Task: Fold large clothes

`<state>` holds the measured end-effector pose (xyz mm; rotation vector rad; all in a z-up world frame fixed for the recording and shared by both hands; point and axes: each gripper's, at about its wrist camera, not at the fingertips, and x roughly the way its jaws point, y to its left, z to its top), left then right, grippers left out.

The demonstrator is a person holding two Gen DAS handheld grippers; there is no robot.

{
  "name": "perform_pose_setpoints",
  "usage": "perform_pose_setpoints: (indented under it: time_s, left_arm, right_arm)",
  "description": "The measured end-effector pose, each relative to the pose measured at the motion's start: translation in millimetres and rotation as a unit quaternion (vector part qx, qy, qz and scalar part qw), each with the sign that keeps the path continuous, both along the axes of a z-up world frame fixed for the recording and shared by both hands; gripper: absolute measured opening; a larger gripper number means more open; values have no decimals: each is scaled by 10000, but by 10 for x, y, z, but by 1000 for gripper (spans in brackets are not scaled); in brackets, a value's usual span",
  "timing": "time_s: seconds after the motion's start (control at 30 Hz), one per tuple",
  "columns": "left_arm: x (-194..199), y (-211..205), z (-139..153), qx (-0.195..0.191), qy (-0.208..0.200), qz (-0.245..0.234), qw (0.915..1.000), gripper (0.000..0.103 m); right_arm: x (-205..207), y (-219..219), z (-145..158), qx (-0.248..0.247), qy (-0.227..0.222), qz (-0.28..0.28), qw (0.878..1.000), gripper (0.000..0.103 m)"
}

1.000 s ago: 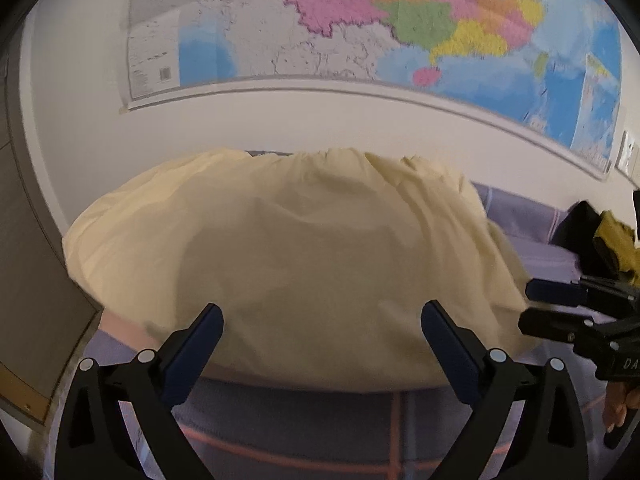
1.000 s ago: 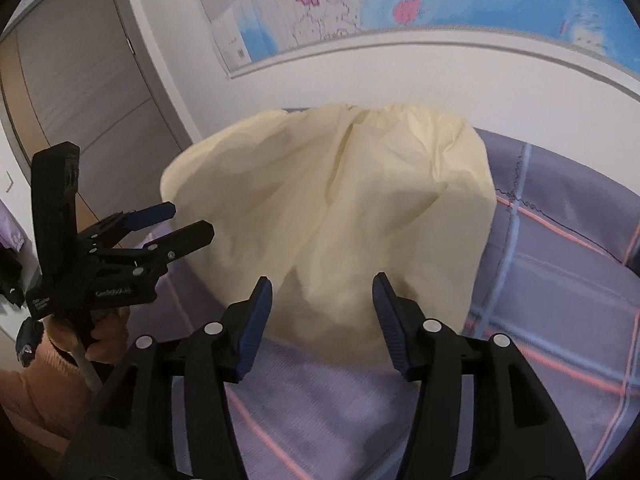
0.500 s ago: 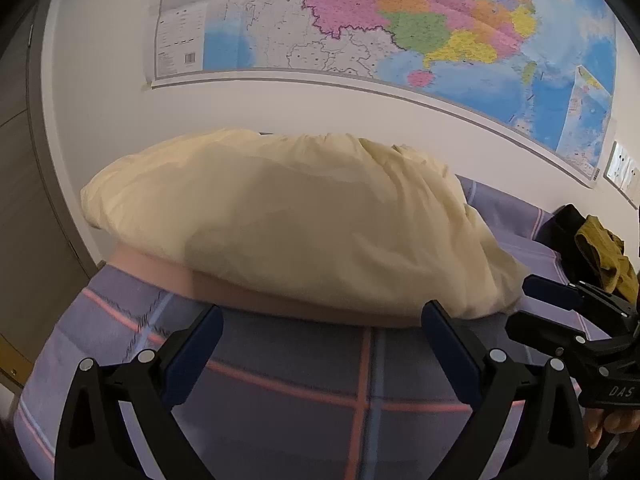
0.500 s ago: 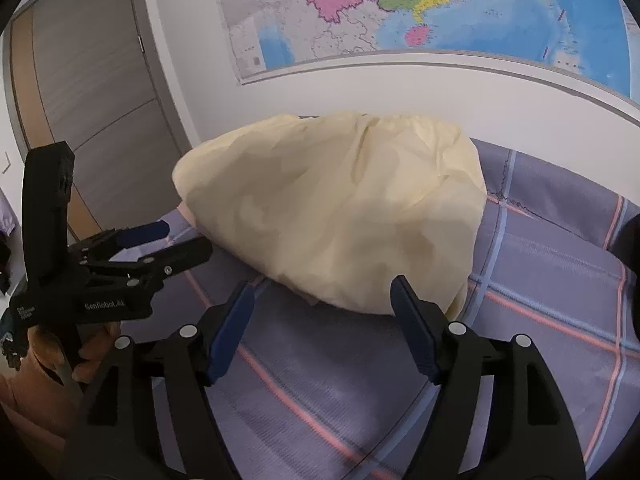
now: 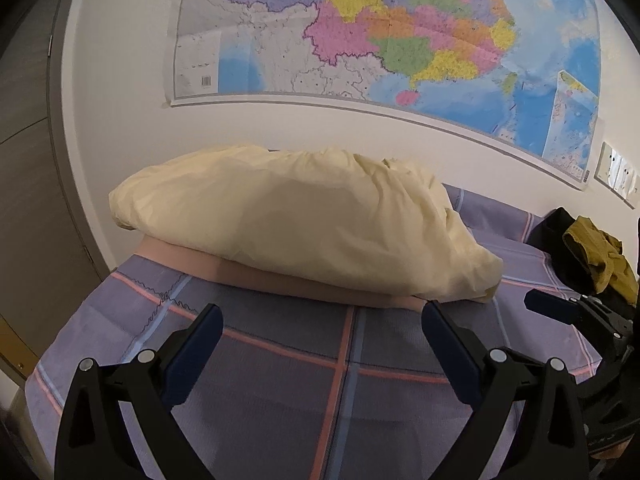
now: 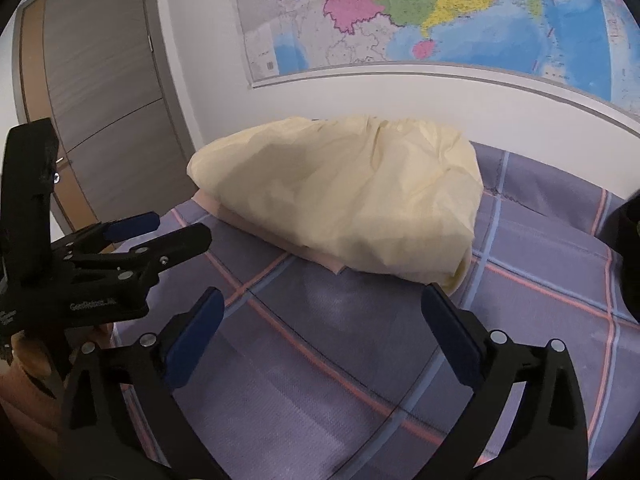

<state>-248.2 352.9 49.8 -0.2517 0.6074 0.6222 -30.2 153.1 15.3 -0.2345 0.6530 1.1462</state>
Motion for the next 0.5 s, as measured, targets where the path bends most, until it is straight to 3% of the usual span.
perform_pose_setpoints:
  time_s: [0.23, 0.5]
  left_arm:
    - [-103, -54, -72, -176, 191, 309, 9992, 96]
    - [-211, -76, -54, -209, 114, 539, 9983, 96]
  right_arm:
    - [-85, -58, -39, 37, 69, 24, 10000, 97]
    - [-241, -99, -56, 76, 22, 84, 9999, 97]
